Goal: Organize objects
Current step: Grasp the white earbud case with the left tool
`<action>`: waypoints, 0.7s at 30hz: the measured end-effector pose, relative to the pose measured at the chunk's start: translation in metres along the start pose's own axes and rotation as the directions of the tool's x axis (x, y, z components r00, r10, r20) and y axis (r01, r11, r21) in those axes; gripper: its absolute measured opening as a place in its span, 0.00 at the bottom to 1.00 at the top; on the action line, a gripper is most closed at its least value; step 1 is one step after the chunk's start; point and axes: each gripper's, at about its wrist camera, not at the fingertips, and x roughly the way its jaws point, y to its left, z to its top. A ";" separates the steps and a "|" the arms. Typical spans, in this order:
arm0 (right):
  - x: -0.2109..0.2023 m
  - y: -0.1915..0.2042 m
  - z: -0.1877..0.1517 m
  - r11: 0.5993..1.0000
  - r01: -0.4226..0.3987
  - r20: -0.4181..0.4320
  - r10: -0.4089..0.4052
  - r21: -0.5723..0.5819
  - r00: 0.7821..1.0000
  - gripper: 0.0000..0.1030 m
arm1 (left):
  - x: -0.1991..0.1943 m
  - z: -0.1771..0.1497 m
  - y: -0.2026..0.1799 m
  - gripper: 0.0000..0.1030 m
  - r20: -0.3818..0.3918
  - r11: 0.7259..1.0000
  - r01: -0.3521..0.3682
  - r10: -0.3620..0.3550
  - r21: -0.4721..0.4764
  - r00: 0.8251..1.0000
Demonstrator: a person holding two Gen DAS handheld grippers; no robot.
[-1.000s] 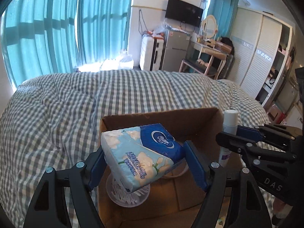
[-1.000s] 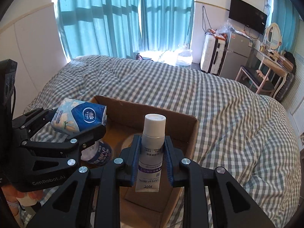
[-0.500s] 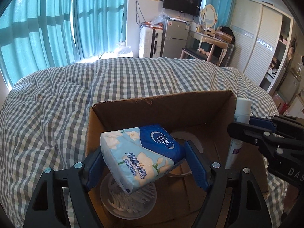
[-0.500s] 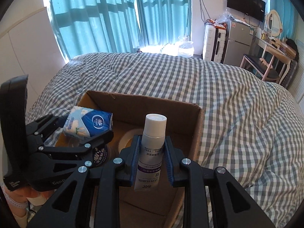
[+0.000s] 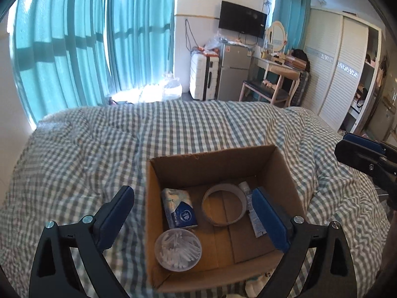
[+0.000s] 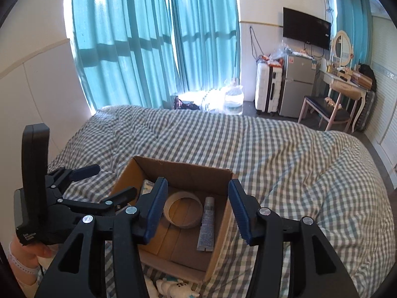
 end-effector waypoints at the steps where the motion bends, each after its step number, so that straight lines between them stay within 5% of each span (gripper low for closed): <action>1: -0.011 0.001 -0.001 1.000 -0.004 0.012 0.004 -0.004 1.000 0.50 | -0.014 0.000 0.000 0.96 0.011 1.000 -0.019 0.019 -0.001 1.000; 11: -0.096 0.024 -0.046 0.994 -0.048 0.066 0.055 -0.102 0.996 0.50 | -0.086 -0.044 0.010 0.96 0.011 0.991 -0.113 0.115 -0.070 0.993; 21: -0.080 0.048 -0.117 0.986 -0.093 -0.048 0.087 -0.139 0.995 0.50 | -0.081 -0.111 0.016 0.96 -0.047 0.977 -0.178 0.173 -0.120 0.984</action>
